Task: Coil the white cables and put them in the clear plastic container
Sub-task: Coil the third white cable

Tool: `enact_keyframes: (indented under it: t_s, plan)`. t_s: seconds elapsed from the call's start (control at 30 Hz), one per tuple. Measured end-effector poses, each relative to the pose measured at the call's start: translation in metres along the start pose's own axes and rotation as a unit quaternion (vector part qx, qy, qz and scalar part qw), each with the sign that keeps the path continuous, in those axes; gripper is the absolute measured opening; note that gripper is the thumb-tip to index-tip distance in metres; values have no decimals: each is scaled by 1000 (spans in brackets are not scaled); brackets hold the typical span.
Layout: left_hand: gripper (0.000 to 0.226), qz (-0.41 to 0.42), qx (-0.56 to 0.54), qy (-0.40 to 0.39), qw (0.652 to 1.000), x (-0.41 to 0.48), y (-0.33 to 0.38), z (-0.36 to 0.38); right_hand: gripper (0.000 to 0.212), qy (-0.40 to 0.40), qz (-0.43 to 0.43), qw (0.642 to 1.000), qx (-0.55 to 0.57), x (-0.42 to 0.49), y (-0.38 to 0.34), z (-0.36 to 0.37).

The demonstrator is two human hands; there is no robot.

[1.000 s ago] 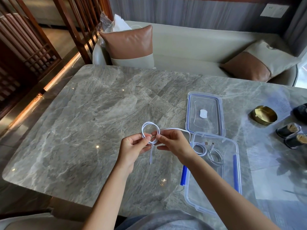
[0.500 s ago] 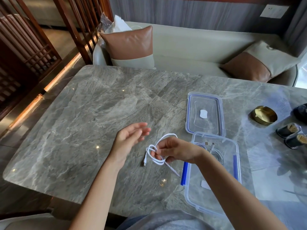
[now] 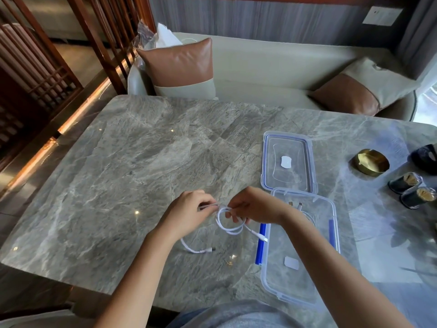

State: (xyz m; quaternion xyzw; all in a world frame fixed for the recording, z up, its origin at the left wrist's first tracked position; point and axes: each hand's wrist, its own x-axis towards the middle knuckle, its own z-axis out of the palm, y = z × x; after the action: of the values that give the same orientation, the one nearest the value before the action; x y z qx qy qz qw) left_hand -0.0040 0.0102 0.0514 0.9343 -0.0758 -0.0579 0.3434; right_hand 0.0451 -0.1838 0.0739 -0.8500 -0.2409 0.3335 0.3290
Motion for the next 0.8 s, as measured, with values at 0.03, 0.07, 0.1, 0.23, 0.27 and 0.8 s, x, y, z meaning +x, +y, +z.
enact_keyframes:
  t_s: [0.03,0.07,0.1,0.23,0.27,0.8]
  plan:
    - [11,-14,-20,-3,1000,-2,-1,0,17,23,-5,1000,-9,1,0,0]
    - [15,-33,-48,-6,998,-4,-1,0,18,42,-9,999,-19,2,-1,0]
    - [19,-59,-87,-6,994,-6,0,0,19,60,-12,998,-31,4,-1,1]
    - [22,-164,-251,5,954,-11,3,10,21,162,-10,984,-77,8,-3,10]
    - [22,-181,-292,14,939,-12,6,12,21,186,-6,979,-80,8,-4,12]
    - [21,-221,-538,113,806,-18,22,21,10,193,-42,952,233,7,0,15]
